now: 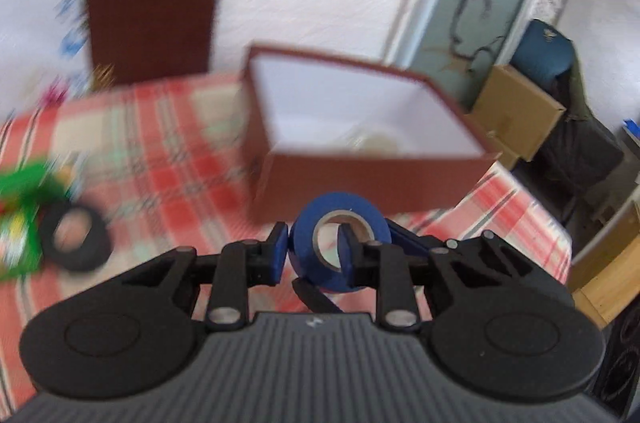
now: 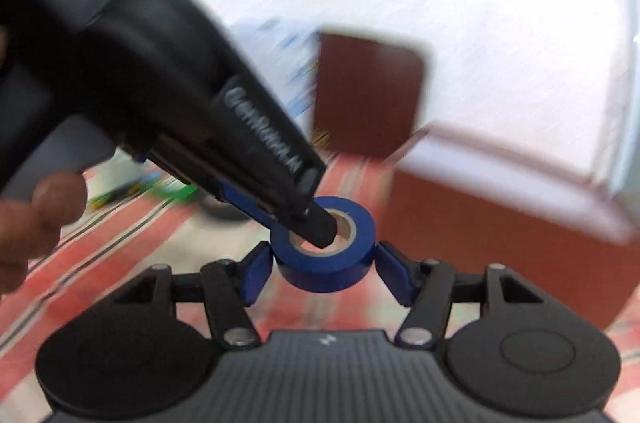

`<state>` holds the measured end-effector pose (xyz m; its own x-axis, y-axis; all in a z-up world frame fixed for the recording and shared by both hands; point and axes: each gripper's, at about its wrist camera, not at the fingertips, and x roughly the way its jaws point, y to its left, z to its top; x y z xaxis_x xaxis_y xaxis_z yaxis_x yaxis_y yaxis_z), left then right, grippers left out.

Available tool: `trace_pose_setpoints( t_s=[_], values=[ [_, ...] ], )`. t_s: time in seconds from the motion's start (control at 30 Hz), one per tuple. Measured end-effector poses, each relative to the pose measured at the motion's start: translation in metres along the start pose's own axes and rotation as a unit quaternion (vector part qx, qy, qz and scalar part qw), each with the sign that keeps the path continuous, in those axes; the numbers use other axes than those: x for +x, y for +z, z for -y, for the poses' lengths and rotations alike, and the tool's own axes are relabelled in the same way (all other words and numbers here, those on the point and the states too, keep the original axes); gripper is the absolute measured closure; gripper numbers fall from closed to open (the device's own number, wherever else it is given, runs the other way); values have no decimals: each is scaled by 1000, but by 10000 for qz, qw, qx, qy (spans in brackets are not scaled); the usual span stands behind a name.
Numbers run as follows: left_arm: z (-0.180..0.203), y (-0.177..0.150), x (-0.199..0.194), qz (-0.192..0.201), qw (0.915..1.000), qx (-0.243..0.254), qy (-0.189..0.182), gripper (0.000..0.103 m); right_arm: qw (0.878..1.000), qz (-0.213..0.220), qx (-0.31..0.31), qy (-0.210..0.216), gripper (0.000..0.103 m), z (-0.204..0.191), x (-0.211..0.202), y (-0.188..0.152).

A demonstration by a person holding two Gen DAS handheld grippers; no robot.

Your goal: Organize objects

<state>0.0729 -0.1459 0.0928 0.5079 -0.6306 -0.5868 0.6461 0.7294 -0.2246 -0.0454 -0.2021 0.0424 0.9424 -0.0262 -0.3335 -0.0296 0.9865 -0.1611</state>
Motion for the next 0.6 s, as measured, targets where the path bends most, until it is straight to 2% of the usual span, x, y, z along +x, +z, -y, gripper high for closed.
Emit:
trace_pose_setpoints(
  t_s=[0.17,0.2,0.23,0.27,0.3,0.33,0.37,0.47,0.5,0.6],
  values=[
    [51,54,50,256,9984,460,-190,73,9946,399,265,-918,45,69,12,24],
    [58,60,63,301,9983,488,-119,67,9930,403,402,-1030,44,84,19,28],
    [62,63,75,306,9980,556,8,53,9915,370,518,-1135,43,98,28,32],
    [66,64,85,313,9971,634,297,46,9906,269,596,-1200,42,109,42,35],
    [67,60,93,319,9950,691,645,44,9899,70,629,-1268,31,118,58,35],
    [64,55,95,261,9933,733,850,46,9877,-161,677,-1403,31,124,72,32],
    [58,48,92,216,9938,704,838,44,9850,-279,773,-1519,33,127,79,28],
    [36,25,47,579,9961,562,357,42,9841,101,1143,-1358,30,126,58,13],
    [29,16,28,738,9953,542,301,42,9848,324,1111,-1298,25,119,46,7],
    [4,-15,-10,867,9932,510,591,41,9868,688,960,-1106,24,89,22,-9]
  ],
)
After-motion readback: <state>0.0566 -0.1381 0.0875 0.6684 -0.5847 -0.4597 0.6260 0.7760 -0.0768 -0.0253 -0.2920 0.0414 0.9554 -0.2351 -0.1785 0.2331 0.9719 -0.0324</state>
